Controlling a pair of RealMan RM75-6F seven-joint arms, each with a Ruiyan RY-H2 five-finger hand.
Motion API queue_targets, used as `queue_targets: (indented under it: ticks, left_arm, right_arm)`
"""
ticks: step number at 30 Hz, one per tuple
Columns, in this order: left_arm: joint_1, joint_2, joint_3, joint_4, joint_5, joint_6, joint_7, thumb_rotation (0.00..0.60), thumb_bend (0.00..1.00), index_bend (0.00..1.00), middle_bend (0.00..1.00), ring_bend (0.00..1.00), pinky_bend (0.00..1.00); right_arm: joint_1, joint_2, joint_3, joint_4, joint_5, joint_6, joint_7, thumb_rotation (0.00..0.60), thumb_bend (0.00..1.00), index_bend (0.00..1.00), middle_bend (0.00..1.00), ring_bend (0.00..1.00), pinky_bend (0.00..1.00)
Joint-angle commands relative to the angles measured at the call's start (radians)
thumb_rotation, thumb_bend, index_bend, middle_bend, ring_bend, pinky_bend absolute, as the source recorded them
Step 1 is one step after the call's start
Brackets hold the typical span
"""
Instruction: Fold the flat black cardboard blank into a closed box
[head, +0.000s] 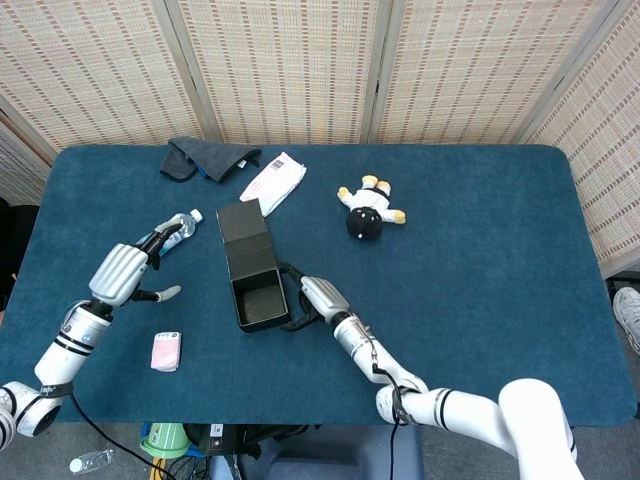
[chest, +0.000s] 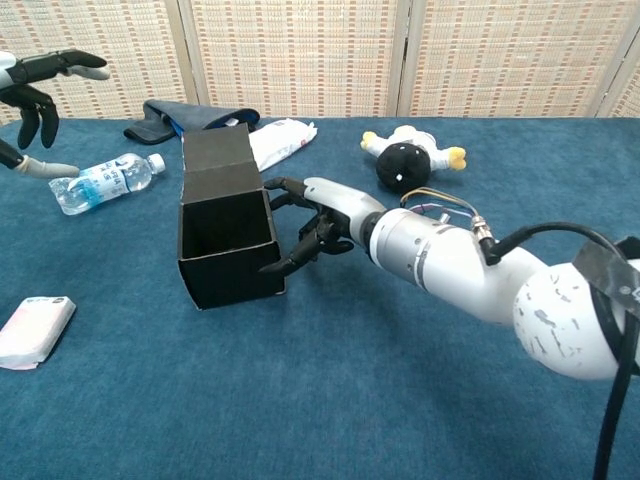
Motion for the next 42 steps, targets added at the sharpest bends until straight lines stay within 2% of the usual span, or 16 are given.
queue_targets:
  ticks: [1, 7, 16, 17, 21, 24, 31, 42]
  left_arm:
    - [0.009, 0.011, -0.011, -0.038, -0.024, -0.029, -0.015, 0.600, 0.14, 0.00, 0.00, 0.49, 0.63]
    - [0.016, 0.066, -0.019, -0.162, -0.075, -0.111, -0.005, 0.600, 0.14, 0.00, 0.00, 0.55, 0.63]
    - [0.023, 0.126, -0.019, -0.334, -0.133, -0.230, -0.011, 0.600, 0.14, 0.00, 0.00, 0.55, 0.63]
    - [0.024, 0.127, -0.020, -0.342, -0.137, -0.238, -0.011, 0.600, 0.14, 0.00, 0.00, 0.51, 0.63]
    - [0.024, 0.125, -0.019, -0.369, -0.154, -0.282, -0.023, 0.600, 0.14, 0.00, 0.00, 0.54, 0.63]
    - [0.017, 0.123, -0.012, -0.386, -0.175, -0.340, -0.022, 0.600, 0.13, 0.00, 0.00, 0.53, 0.63]
    - [0.006, 0.108, -0.013, -0.425, -0.242, -0.438, 0.035, 0.600, 0.11, 0.00, 0.00, 0.53, 0.64]
    - [0.013, -0.011, -0.052, -0.420, -0.311, -0.428, 0.155, 0.600, 0.11, 0.00, 0.00, 0.53, 0.65]
  right_arm:
    - [-0.016, 0.028, -0.006, -0.039, 0.021, -0.004, -0.022, 0.600, 0.00, 0.00, 0.07, 0.74, 1.00]
    - [-0.052, 0.087, -0.020, -0.120, 0.073, 0.002, -0.062, 0.600, 0.00, 0.00, 0.07, 0.74, 1.00]
    - [-0.120, 0.224, -0.047, -0.302, 0.125, 0.051, -0.125, 0.600, 0.00, 0.00, 0.07, 0.74, 1.00]
    - [-0.128, 0.237, -0.046, -0.320, 0.118, 0.071, -0.130, 0.600, 0.00, 0.00, 0.07, 0.74, 1.00]
    - [-0.160, 0.298, -0.024, -0.397, 0.094, 0.131, -0.125, 0.600, 0.00, 0.00, 0.09, 0.74, 1.00]
    - [-0.175, 0.343, 0.003, -0.442, 0.078, 0.168, -0.115, 0.600, 0.00, 0.00, 0.10, 0.74, 1.00]
    - [-0.193, 0.401, 0.052, -0.488, 0.068, 0.217, -0.083, 0.600, 0.00, 0.00, 0.10, 0.74, 1.00]
    - [-0.201, 0.403, 0.045, -0.473, 0.049, 0.230, -0.045, 0.600, 0.00, 0.00, 0.12, 0.74, 1.00]
